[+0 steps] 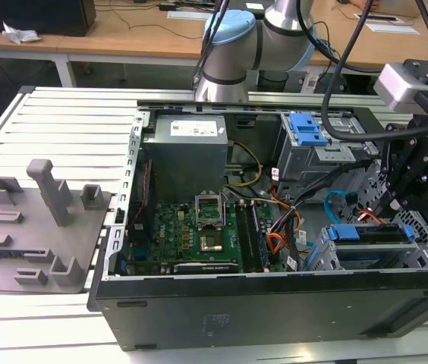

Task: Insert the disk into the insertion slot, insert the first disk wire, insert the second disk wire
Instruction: 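Insert the first disk wire, then insert the second disk wire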

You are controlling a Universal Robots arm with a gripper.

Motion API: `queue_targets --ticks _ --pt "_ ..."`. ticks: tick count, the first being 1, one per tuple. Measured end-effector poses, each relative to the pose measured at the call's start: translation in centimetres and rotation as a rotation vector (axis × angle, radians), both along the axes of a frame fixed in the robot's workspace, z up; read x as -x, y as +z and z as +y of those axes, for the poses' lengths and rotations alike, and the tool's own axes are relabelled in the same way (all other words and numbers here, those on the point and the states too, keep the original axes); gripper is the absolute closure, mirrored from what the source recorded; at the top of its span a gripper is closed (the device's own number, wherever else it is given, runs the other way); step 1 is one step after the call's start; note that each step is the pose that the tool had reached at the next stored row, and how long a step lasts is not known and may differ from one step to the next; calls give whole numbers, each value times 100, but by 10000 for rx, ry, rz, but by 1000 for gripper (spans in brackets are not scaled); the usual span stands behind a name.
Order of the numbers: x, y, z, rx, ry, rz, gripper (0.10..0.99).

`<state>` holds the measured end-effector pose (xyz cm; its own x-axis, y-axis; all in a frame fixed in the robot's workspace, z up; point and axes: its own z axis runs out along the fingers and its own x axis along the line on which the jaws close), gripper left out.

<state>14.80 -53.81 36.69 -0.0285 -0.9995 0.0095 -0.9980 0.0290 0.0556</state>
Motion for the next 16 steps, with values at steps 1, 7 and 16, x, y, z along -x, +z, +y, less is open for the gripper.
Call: queue_targets --ticks 1,7,16 --pt "0 0 0 1 0 0 980" --pt "0 -2 0 0 0 0 980" --pt "2 -3 76 2 -3 -1 667"
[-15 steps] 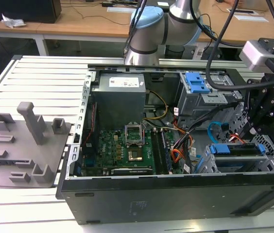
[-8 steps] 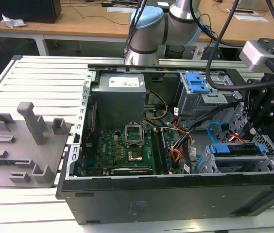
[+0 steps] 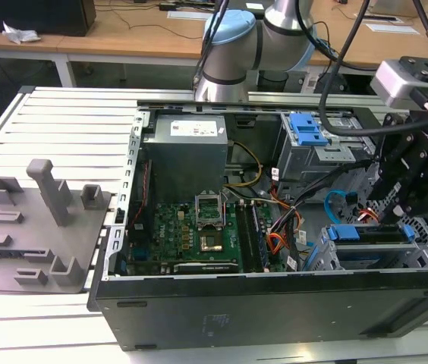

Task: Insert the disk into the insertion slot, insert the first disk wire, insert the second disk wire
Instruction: 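Insert the second disk wire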

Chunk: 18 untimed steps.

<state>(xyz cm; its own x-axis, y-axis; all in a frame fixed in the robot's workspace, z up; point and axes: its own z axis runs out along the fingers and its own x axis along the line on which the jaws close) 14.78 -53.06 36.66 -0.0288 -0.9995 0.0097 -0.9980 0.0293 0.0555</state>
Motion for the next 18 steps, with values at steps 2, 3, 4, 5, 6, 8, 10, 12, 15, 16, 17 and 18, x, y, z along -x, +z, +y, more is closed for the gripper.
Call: queue_targets --ticks 2,3,4,5,6,8,10,12,15,16,17,18 --pt "-1 0 142 15 3 0 667" --pt "-1 0 259 23 3 1 667" --pt "-1 0 307 26 2 0 667" --pt "-1 -1 344 26 2 0 667" --pt "-1 0 379 29 2 0 667" --pt "-1 0 400 28 2 0 667" --pt "-1 0 401 28 2 0 667" --pt "-1 0 401 28 78 1 667" --pt "-2 0 402 28 1053 -1 667" --pt "-1 0 401 27 1308 -1 667" --pt "-1 0 401 28 1483 -1 667" --pt "-2 0 401 30 1657 -1 667"
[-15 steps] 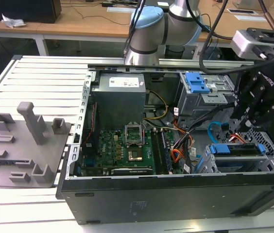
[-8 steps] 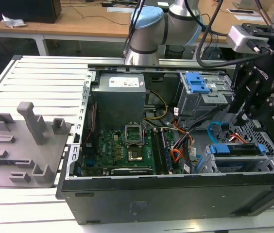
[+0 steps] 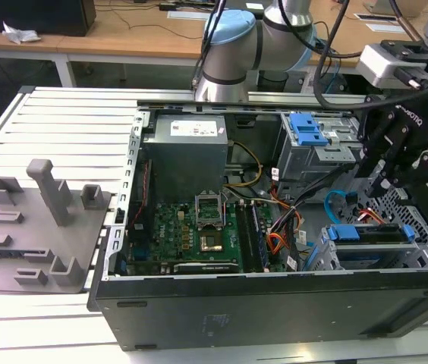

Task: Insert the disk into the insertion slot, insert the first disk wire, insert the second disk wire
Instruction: 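Insert the second disk wire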

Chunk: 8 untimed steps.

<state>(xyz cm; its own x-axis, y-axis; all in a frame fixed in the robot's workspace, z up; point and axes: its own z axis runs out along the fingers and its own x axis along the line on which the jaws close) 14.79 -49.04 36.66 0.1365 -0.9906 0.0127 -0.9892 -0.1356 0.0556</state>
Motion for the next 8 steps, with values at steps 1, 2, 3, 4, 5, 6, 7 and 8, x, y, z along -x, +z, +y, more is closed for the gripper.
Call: queue_targets --ticks 1,2,3,4,5,6,7,8 --pt "0 0 0 1 1 0 667" --pt "2 -1 1 0 0 0 667" --pt "5 -2 2 -2 0 0 667" --pt "10 -3 3 -1 -1 0 667" --pt "18 -5 4 1 1 -1 667" --pt "30 -7 4 1 1 -1 667" --pt "50 -10 4 0 1 -1 667" --pt "75 -13 4 7 1 -1 667"
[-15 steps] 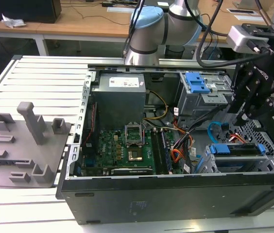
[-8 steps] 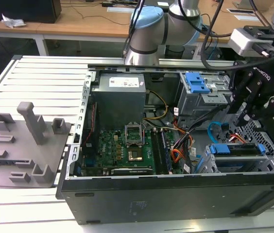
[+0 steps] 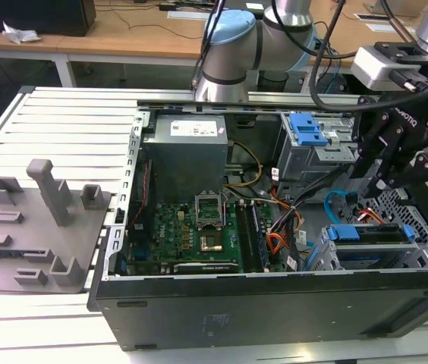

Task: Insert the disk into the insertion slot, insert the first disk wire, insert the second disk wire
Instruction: 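Insert the second disk wire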

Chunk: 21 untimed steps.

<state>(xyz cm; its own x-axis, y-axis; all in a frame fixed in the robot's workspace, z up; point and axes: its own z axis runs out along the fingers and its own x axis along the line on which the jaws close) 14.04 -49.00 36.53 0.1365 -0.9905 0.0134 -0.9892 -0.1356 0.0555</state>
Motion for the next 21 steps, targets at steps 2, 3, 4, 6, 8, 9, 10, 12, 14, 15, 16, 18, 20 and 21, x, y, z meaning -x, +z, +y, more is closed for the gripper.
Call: queue_targets --ticks 2,3,4,6,8,9,10,12,14,15,16,18,20,21 --pt "79 -2 0 254 0 -16 667" --pt "90 -2 0 402 0 -19 667" --pt "97 -2 0 567 0 -20 667" --pt "112 -1 0 972 0 -20 667" --pt "139 -8 0 1183 1 -20 667" --pt "183 -37 -1 1186 5 -20 667" --pt "221 -59 0 1174 22 -21 667" --pt "263 -78 0 1172 71 -25 667" --pt "265 -80 -1 1181 115 -26 667" --pt "265 -80 -1 1182 117 -27 667" --pt "265 -80 0 1182 119 -27 667" --pt "265 -81 0 1181 122 -27 749" --pt "265 -80 0 1182 126 -27 871" --pt "266 -81 0 1181 127 -27 925"
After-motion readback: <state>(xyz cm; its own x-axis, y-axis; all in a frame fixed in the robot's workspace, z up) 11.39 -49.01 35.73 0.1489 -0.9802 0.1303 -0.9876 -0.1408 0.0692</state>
